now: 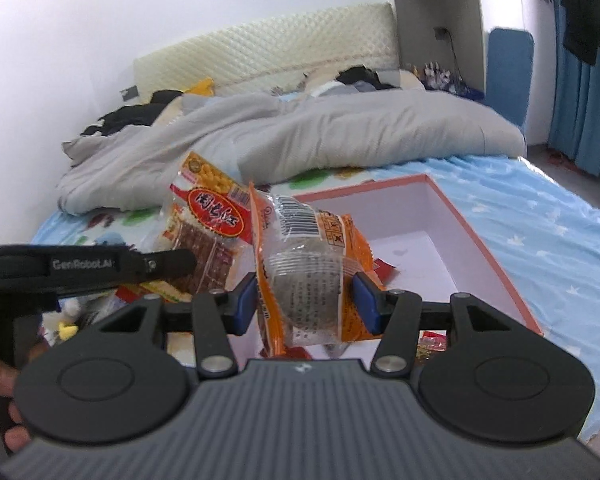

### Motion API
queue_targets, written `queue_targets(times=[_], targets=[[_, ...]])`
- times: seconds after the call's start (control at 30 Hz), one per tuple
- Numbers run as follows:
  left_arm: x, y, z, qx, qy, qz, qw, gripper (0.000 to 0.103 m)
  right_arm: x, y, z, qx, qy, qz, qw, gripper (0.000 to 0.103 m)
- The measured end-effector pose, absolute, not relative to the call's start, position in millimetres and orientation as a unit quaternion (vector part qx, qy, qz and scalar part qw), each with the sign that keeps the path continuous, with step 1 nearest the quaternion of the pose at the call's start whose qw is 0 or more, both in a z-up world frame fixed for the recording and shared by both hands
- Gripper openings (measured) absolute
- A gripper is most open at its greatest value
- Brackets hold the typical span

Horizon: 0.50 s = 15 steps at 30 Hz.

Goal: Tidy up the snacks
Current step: 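Open both tools to drop the packets into the pink box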

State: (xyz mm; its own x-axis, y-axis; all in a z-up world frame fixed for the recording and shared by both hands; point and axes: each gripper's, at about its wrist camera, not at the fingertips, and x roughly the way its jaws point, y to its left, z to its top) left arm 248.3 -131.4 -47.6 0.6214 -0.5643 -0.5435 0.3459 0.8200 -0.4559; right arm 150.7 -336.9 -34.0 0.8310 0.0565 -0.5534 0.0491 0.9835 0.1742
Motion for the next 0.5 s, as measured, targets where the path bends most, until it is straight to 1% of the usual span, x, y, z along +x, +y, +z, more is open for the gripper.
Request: queue_targets(times=[0.13, 0.3, 0.37, 0.5], targets=[[280, -153, -67, -0.127, 0.381, -0.249, 0.881, 0.007, 177, -349, -54, 0.079, 0.312, -0.012, 0.947, 0.053], [314, -178, -93, -0.114, 0.412, -0.254, 0.868, 0.007, 204, -366, -81, 0.089, 0.344, -0.024, 0.935, 0.048], [324, -185, -102, -0.108, 0.421, -0.253, 0.864, 0.007, 212, -371, -91, 0.09, 0.354, -0.028, 0.93, 0.04], [346, -199, -122, -0.091, 0.443, -0.244, 0.858, 0.008, 228, -383, -112, 0.104, 0.376, -0.031, 0.92, 0.04]])
